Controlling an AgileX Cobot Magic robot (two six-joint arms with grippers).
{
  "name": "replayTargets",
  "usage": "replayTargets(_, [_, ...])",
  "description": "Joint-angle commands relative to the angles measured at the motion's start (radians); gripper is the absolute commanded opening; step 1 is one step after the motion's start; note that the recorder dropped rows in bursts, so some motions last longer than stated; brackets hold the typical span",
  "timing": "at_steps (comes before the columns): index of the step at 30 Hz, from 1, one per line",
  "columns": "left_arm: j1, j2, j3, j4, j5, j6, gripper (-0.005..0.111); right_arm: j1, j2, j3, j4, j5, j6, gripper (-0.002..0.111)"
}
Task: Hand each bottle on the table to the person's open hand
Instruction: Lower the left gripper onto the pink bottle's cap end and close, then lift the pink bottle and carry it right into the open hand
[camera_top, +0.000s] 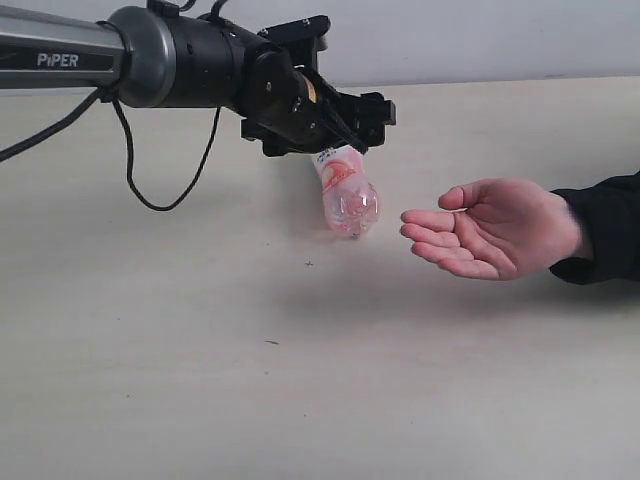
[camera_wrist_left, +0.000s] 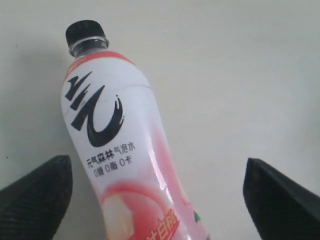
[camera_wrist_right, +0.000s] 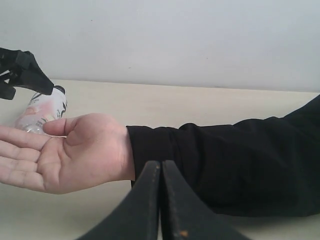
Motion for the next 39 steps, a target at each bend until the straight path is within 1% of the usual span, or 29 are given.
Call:
replayTargets(1, [-0.002,0.037,-0.038,0.130,0.027,-0.132,0.088,-0.005,-0.007,0.005,-0.001,-0.006,-0.001,0.000])
replayTargets(7, [-0.002,0.079,-0.064,0.143,0.033,-0.159,0.087,-0.005,-0.007,0.005,-0.001,-0.006,-0.001,0.000])
replayTargets(14, [-0.002,0.113,-0.064,0.150,0.031,-0.186,0.087,-0.005,-0.007,0.005,-0.001,-0.006,-0.001,0.000])
replayTargets(16, [-0.002,0.113,-0.064,0.159,0.034,-0.186,0.084,-0.005,-0.007,0.005,-0.001,-0.006,-0.001,0.000])
replayTargets(17, [-0.002,0.113,-0.064,0.160,0.039,-0.186,0.077,-0.005,-0.007,0.005,-0.001,-0.006,-0.001,0.000])
replayTargets(18, [-0.002,0.113,-0.064,0.160,0.039,-0.181,0.074,-0.005,-0.007,0.005,-0.001,-0.006,-0.001,0.000])
replayTargets(19, [-0.002,0.113,-0.064,0.165,0.050,-0.181,0.067,-0.005,-0.007,0.005,-0.001,-0.006,-0.001,0.000])
replayTargets(20, [-0.002,0.113,-0.064,0.165,0.054,-0.181,0.064,-0.005,-0.007,0.005,-0.001,-0.006,-0.001,0.000])
replayTargets(21, [-0.002,0.113,-0.064,0.165,0.070,-0.181,0.056,-0.005,-0.007,0.005,-0.001,-0.006,-0.001,0.000])
replayTargets(22, [-0.002,0.113,-0.064,0.165,0.081,-0.181,0.052,-0.005,-0.007,0.005,-0.001,-0.006,-0.001,0.000])
replayTargets(24, [0.001,0.111,-0.064,0.175,0.126,-0.181,0.021,-0.005,-0.007,0.005,-0.001,-0.006,-0.001,0.000])
replayTargets(26, [0.006,0.102,-0.064,0.199,0.164,-0.181,0.000,-0.005,-0.007,0.005,-0.001,-0.006,-0.001,0.000])
replayTargets(31, [0.006,0.034,-0.064,0.254,0.233,-0.181,0.000,-0.005,-0.007,0.005,-0.001,-0.006,-0.001,0.000])
replayTargets(34, [0.006,-0.004,-0.064,0.254,0.284,-0.177,0.000,-0.005,-0.007,0.005,-0.001,-0.006,-0.001,0.000])
replayTargets(39, [0.006,-0.064,-0.059,0.239,0.363,-0.096,0.000,-0.005,-0.007,0.005,-0.001,-0.006,-0.001,0.000])
